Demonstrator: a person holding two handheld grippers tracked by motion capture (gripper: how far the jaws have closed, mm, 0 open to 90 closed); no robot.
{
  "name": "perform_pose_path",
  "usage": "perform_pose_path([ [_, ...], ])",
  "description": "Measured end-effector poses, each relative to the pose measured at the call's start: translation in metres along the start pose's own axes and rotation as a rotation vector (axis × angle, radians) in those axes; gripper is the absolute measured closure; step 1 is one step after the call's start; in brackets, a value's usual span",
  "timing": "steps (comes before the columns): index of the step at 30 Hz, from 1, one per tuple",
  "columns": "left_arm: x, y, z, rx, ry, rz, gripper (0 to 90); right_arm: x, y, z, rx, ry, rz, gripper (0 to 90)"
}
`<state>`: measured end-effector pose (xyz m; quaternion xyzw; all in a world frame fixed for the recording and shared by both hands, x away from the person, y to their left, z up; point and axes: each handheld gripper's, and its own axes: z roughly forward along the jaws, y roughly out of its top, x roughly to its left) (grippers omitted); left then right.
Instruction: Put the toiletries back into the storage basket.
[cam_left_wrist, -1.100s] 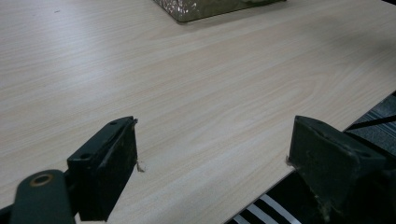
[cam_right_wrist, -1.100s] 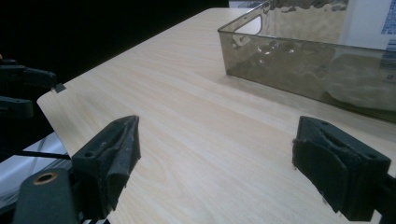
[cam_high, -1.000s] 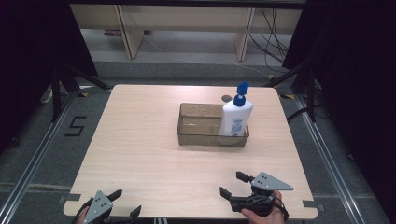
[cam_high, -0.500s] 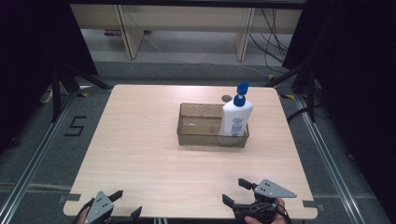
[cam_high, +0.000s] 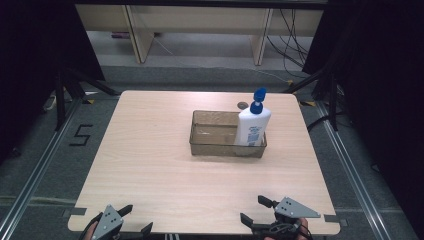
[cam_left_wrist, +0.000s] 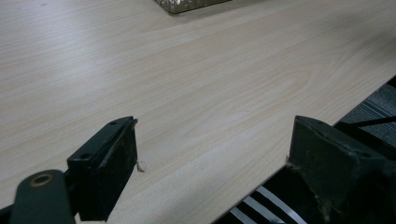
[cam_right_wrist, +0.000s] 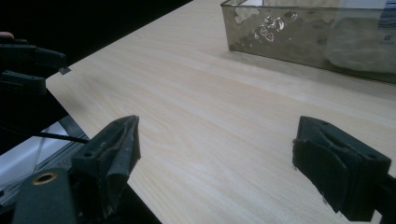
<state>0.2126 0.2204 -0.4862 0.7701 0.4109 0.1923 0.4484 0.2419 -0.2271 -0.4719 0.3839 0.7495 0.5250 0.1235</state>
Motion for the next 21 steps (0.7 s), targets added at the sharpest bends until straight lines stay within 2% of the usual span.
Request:
perform_pose_path([
  [1, -0.0019, -0.0003, 0.0020, -0.022, -0.001, -0.025, 14.7, 0.0009, -0.0004, -0.0002, 0.003, 0.006, 0.011, 15.6],
  [2, -0.0020, 0.0000, 0.0015, -0.011, -0.001, -0.021, 14.8, 0.0006, -0.0007, -0.0004, 0.003, 0.002, 0.004, 15.6],
  [3, -0.0008, 0.0003, 0.0004, 0.005, -0.002, 0.001, 14.8, 0.0009, -0.0013, 0.0004, 0.002, 0.010, 0.010, 15.6],
  [14, -0.0012, 0.0001, 0.0009, 0.002, -0.007, 0.005, 14.8, 0.0002, -0.0029, 0.0031, 0.014, 0.000, 0.001, 15.6],
  [15, -0.0016, 0.0005, -0.0002, 0.018, 0.001, 0.008, 14.8, -0.0001, -0.0030, 0.0035, 0.018, -0.010, -0.003, 15.6],
  [16, -0.0014, 0.0002, 0.0004, 0.012, -0.003, 0.007, 14.8, 0.0005, -0.0027, 0.0028, 0.015, 0.003, 0.005, 15.6],
  [21, -0.0011, 0.0001, 0.0006, 0.004, -0.009, 0.007, 14.8, 0.0002, -0.0023, 0.0015, 0.017, -0.002, 0.011, 15.6],
])
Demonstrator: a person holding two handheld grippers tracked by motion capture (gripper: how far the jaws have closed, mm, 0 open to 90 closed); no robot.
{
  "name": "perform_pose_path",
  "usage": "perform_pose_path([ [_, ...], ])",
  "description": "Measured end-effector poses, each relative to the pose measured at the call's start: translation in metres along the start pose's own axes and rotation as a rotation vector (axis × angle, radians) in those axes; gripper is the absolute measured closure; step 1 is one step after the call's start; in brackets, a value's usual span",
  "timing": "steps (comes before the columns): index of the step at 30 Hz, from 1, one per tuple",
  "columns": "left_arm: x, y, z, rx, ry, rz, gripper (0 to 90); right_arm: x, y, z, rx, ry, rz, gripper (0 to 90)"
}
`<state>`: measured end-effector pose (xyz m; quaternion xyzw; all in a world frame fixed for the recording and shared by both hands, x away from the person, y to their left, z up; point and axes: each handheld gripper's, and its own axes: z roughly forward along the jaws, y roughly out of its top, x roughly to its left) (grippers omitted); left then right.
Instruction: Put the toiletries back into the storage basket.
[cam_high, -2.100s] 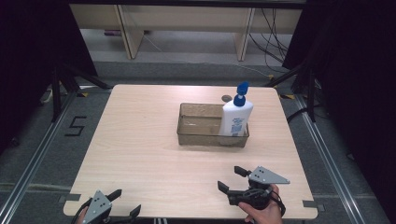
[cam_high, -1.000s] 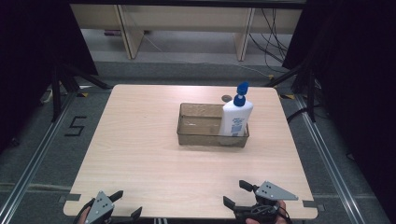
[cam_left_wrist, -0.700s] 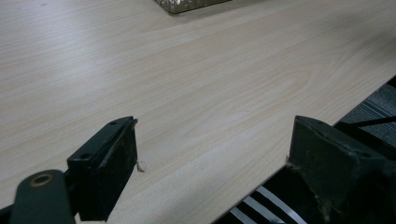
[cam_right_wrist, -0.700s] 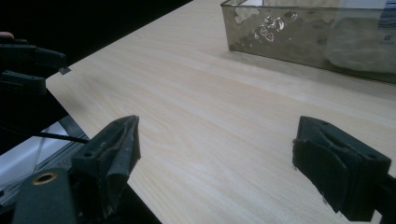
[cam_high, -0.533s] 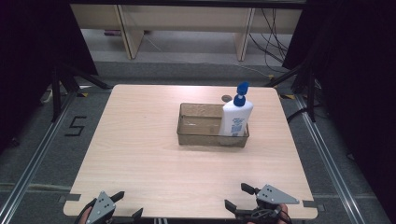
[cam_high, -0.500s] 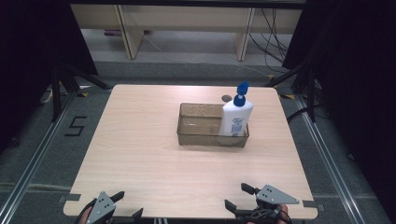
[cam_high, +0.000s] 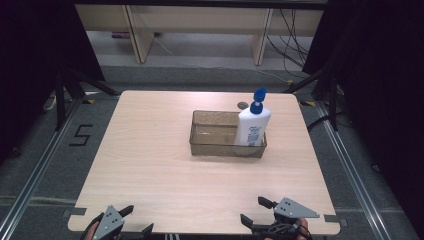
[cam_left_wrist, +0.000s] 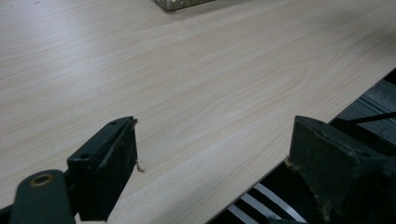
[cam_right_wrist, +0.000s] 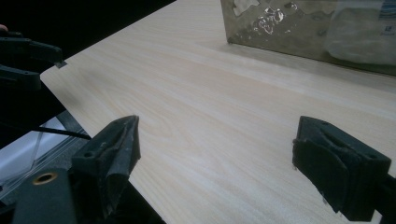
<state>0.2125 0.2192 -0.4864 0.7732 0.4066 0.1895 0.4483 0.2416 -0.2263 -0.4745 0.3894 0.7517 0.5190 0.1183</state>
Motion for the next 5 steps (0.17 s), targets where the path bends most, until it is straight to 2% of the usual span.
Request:
perform_pose_path([
  [2, 0.0000, 0.0001, -0.0001, -0.006, -0.001, -0.005, 14.8, -0.0007, 0.0000, 0.0004, -0.015, -0.002, -0.011, 15.6],
  [4, -0.0007, 0.0001, 0.0000, -0.016, 0.003, -0.023, 14.8, -0.0007, 0.0001, 0.0001, 0.003, 0.005, 0.000, 15.6],
  [5, -0.0005, 0.0006, -0.0015, 0.002, 0.013, -0.018, 14.8, -0.0011, 0.0001, -0.0001, 0.000, -0.001, -0.004, 15.6],
])
